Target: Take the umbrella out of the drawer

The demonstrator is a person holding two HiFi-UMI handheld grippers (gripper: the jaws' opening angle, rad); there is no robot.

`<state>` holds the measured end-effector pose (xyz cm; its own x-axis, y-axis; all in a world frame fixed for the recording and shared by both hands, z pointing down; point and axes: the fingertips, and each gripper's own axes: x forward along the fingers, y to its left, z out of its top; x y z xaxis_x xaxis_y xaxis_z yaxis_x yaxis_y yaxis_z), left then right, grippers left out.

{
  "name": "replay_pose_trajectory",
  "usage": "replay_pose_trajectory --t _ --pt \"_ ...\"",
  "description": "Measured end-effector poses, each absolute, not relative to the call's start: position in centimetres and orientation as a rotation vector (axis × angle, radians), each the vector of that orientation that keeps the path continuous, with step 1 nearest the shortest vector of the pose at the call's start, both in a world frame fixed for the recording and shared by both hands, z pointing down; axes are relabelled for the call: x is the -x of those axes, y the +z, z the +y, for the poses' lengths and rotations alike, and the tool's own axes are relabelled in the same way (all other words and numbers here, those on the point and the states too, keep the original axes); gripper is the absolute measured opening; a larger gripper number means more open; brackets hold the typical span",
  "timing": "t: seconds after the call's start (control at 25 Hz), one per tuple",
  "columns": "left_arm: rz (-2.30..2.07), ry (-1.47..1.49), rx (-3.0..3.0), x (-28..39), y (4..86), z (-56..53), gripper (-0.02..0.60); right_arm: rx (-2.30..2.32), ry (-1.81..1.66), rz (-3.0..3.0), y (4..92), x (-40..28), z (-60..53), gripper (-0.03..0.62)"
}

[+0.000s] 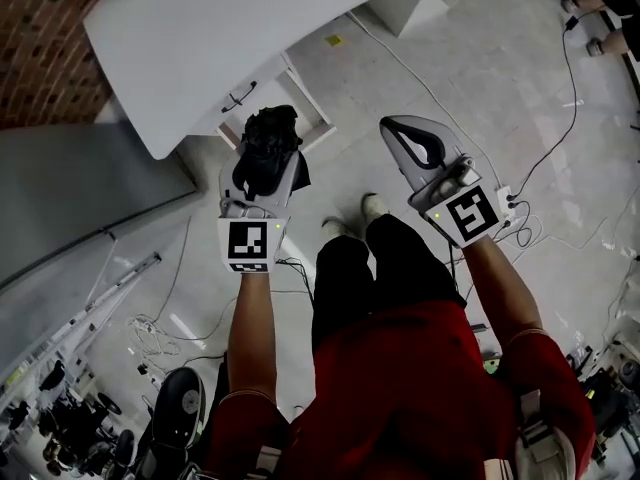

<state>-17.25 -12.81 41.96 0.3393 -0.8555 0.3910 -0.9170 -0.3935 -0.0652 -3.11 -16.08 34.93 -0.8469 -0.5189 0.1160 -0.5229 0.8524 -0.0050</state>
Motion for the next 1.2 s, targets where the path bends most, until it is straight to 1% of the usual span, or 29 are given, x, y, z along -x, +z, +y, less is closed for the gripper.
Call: replay_pose_trajectory --t 0.28,0.6,0.88,1.2 --pt "-1.74 0.387 -2.436 16.6 32.1 -9.3 0.256 -0.82 0.046 -2.993 26.9 3.1 -13.6 0.012" --pt "-1.823 0.283 -2.468 16.2 24.3 -5.8 0.256 -0.822 0.019 -3.065 20.7 2.1 -11.0 0.012" --pt "-1.909 0.204 -2.469 18.3 20.2 -3.4 0.256 -0.818 -0.01 -3.132 17.4 2.6 -9.3 0.012" --pt "-1.917 0.138 -2.486 18.4 18.8 -2.1 0.256 -0.763 -0.059 -3.149 15.9 3.6 -7.0 0.012"
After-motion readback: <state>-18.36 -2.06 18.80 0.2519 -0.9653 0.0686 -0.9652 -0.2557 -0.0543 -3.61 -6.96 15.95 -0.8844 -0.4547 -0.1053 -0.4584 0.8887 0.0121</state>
